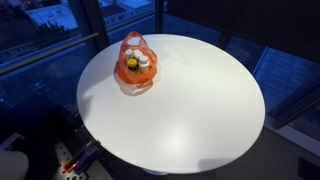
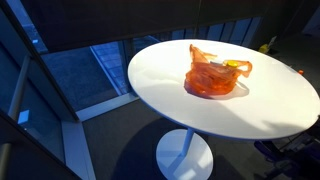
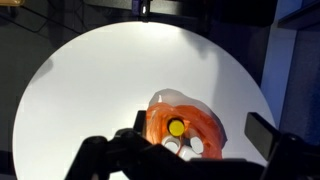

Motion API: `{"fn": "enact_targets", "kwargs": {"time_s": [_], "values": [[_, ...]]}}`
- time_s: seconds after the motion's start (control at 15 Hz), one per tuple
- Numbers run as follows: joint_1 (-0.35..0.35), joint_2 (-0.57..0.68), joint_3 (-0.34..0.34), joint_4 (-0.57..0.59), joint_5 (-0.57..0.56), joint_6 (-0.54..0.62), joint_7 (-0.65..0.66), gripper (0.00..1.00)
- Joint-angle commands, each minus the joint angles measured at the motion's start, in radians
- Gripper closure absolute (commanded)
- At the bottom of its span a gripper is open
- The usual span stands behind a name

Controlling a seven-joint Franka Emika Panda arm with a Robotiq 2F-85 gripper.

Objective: Remove the brown bottle from the plastic

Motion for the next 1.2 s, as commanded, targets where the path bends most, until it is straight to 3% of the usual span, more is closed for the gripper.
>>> {"fn": "enact_targets", "kwargs": {"time_s": [0.0, 0.73, 1.13], "values": [[0.015, 0.097, 0.017, 0.086, 0.001, 0.027, 0.050, 0.00], [0.017, 0.197, 0.008, 0.021, 0.023, 0.374, 0.181, 0.00], [0.010, 0.225, -0.008, -0.043, 0.072, 0.494, 0.221, 0.00]]}}
